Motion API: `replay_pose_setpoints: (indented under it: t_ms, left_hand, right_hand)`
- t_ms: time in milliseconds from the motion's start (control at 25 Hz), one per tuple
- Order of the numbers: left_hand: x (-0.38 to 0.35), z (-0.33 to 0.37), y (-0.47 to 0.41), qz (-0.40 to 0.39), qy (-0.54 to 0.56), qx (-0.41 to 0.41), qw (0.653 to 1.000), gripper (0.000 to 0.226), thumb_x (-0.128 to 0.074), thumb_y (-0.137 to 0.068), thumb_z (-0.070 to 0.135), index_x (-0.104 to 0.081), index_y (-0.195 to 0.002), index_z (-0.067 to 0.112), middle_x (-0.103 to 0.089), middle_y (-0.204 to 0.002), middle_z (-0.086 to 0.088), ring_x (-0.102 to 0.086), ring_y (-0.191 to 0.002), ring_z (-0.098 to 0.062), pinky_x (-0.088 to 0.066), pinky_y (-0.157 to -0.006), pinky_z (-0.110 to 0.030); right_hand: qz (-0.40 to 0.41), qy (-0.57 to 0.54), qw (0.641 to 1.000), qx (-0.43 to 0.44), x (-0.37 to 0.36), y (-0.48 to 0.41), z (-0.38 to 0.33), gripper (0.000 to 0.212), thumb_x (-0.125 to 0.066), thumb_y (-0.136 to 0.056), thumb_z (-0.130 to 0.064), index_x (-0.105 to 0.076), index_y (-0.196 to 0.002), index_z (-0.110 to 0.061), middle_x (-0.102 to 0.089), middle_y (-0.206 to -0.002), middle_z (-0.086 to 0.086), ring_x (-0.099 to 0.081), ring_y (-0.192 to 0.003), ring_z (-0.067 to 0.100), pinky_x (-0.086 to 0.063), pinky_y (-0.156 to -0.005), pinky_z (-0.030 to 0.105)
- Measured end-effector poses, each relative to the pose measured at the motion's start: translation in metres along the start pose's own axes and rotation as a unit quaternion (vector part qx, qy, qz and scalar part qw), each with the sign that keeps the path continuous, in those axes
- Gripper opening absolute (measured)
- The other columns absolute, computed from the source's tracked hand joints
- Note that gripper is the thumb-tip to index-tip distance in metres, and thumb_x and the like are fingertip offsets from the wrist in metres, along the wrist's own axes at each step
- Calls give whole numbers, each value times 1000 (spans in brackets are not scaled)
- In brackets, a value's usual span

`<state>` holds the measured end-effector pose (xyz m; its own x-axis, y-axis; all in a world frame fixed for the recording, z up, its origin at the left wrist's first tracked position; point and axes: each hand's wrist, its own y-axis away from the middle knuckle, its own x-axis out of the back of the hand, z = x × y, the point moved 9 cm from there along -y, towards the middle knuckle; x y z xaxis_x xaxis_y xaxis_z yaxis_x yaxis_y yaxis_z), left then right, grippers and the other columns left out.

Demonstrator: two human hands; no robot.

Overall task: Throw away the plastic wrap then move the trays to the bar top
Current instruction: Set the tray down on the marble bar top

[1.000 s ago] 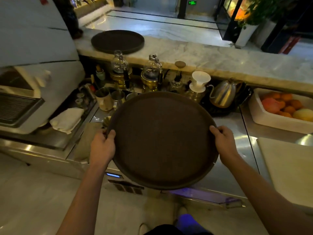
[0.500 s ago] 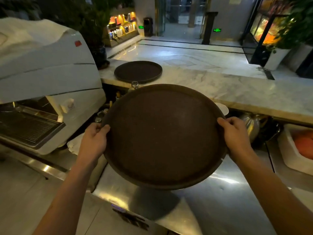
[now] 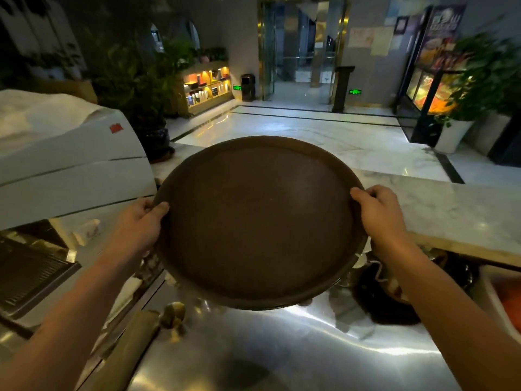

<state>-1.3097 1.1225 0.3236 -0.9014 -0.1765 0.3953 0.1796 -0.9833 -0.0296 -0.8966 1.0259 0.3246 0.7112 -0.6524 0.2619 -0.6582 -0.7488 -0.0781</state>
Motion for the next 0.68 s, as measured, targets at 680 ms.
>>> replay_pose_setpoints:
  t_ms: [680]
  left_hand:
    - [-35,33,-297,-96,-17,-21,995,31,-50,-98,29,-59,-107,0,-64,-101,-23,-60,-81,-31,-46,-62,-34]
  right_hand:
    - [34,85,995,-30,-160,-148,-76,19,-41,-101,-27,-47,-102,-9,-52,-81,6,-51,-69,16,-41,-56,28]
